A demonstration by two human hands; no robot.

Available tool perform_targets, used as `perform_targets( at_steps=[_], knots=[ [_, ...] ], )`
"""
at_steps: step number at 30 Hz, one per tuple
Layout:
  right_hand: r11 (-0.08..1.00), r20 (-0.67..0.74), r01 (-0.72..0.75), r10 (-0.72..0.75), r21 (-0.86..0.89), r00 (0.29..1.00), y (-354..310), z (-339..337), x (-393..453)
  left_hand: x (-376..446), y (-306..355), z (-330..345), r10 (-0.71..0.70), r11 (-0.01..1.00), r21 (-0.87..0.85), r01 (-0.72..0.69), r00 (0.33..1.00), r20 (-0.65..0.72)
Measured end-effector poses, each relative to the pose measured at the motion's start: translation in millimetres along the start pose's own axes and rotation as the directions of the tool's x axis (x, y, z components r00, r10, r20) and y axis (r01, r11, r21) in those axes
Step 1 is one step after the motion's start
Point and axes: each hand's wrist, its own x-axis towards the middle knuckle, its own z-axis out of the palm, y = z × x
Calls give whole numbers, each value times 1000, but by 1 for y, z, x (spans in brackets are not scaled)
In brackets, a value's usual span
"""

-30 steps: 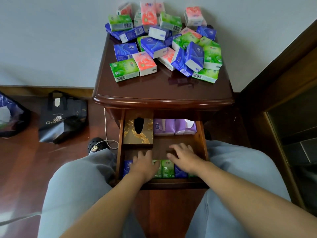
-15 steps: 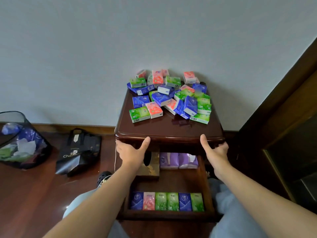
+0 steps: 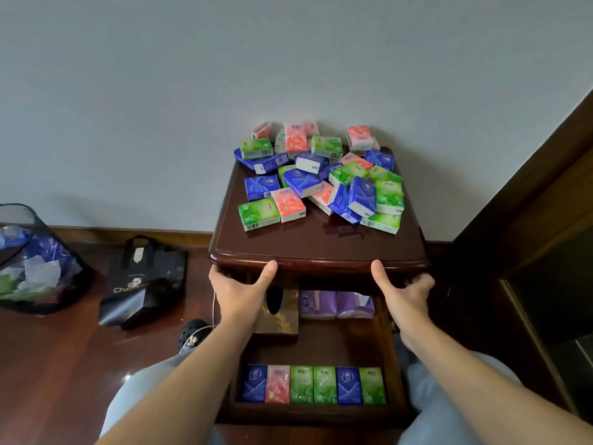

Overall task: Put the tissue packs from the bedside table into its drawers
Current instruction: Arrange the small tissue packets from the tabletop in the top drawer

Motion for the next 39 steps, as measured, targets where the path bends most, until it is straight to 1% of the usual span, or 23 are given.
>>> perform_targets(
  at_steps=[2, 4, 6, 8, 9, 10, 11, 12, 13, 14, 15, 16, 17, 18, 19, 20, 21, 24, 25, 32, 35, 37, 39],
  knots=[
    [1000, -23, -26, 26, 1, 999, -3, -4, -1, -1, 3, -3, -7, 998, 69, 9, 1000, -19],
    [997, -48, -60, 57, -48, 997, -6, -13, -8, -5, 5, -8, -19, 980, 195, 31, 998, -66],
    [986, -62, -90, 82, -144, 995, -6, -27, -18, -15, 5, -14, -54, 950, 301, 88, 991, -119],
    [957, -47, -113, 104, -268, 993, -6, -39, -33, -29, 4, -19, -100, 908, 385, 164, 979, -179],
    [920, -44, -105, 95, -378, 994, -8, -44, -42, -39, 3, -20, -112, 883, 428, 191, 973, -202],
    [847, -49, -63, 44, -527, 998, -12, -47, -51, -50, 2, -21, -99, 855, 481, 193, 972, -214],
    [741, -40, 19, -62, -672, 997, -16, -50, -60, -61, 1, -22, -43, 819, 552, 158, 976, -215],
    [624, 14, 140, -202, -769, 979, -19, -51, -70, -72, -2, -23, 62, 764, 640, 80, 979, -197],
    [528, 116, 280, -323, -802, 939, -21, -52, -80, -82, -6, -26, 188, 683, 730, -26, 972, -142],
    [468, 250, 417, -378, -779, 892, -22, -52, -90, -91, -9, -30, 301, 583, 799, -145, 953, -46],
    [442, 387, 521, -361, -730, 848, -19, -52, -101, -98, -11, -34, 369, 480, 838, -260, 926, 76],
    [429, 500, 573, -281, -698, 819, -16, -52, -111, -103, -14, -40, 388, 400, 842, -362, 899, 203],
    [391, 583, 609, -196, -691, 788, -11, -52, -119, -109, -16, -45, 366, 345, 828, -443, 875, 316],
    [325, 632, 644, -157, -693, 759, -5, -52, -125, -115, -19, -51, 326, 304, 809, -503, 853, 408],
    [266, 653, 668, -154, -695, 742, -1, -53, -129, -122, -21, -55, 291, 263, 794, -547, 830, 476],
    [235, 658, 674, -153, -701, 737, 1, -54, -132, -128, -23, -59, 267, 229, 786, -575, 813, 517],
    [226, 657, 672, -146, -706, 740, 2, -56, -135, -133, -25, -61, 245, 212, 783, -585, 807, 537],
    [236, 655, 660, -112, -713, 747, 5, -63, -145, -144, -29, -67, 149, 199, 802, -563, 826, 543],
    [237, 652, 657, -112, -715, 750, 6, -66, -150, -148, -29, -69, 137, 194, 808, -556, 831, 539],
    [253, 632, 641, -128, -725, 765, 18, -80, -179, -173, -42, -80, 138, 190, 829, -525, 851, 507],
    [304, 621, 621, -108, -723, 776, 15, -79, -187, -175, -40, -85, 138, 188, 825, -534, 846, 516],
    [316, 615, 604, -77, -732, 785, 12, -79, -190, -175, -38, -86, 110, 208, 820, -533, 846, 522],
    [298, 624, 609, -54, -736, 780, 10, -80, -190, -175, -37, -86, 85, 232, 821, -522, 852, 517]
  ],
)
